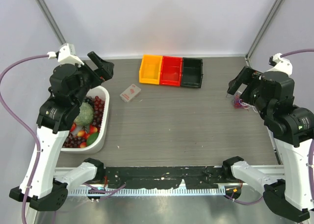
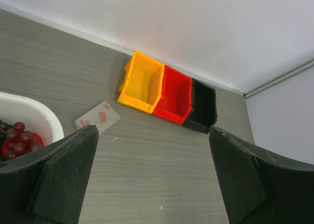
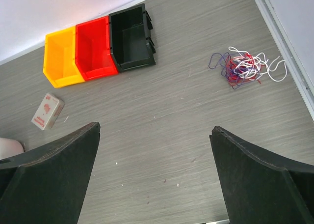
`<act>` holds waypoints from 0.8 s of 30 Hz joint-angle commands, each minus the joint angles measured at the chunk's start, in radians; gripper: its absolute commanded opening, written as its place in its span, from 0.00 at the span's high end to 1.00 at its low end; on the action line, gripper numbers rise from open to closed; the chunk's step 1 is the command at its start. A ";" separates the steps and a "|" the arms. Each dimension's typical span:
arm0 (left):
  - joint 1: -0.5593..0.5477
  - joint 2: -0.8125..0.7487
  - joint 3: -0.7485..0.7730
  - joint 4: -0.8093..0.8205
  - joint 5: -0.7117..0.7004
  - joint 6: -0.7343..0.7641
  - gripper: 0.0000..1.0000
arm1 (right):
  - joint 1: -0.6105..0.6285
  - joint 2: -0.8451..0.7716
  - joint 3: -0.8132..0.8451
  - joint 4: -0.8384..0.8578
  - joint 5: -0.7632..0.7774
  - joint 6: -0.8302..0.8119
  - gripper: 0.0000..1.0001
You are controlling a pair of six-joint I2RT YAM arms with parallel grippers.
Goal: Untangle the cables
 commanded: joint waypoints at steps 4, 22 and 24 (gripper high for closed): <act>-0.003 -0.003 0.047 -0.060 -0.016 0.023 0.00 | -0.004 0.095 0.011 -0.080 0.083 0.083 0.00; -0.003 0.048 0.165 -0.291 0.148 0.186 0.00 | -0.004 0.179 -0.215 0.120 -0.006 -0.055 0.01; -0.003 0.056 0.156 -0.324 0.149 0.184 0.00 | -0.010 0.172 -0.307 0.209 0.028 -0.050 0.01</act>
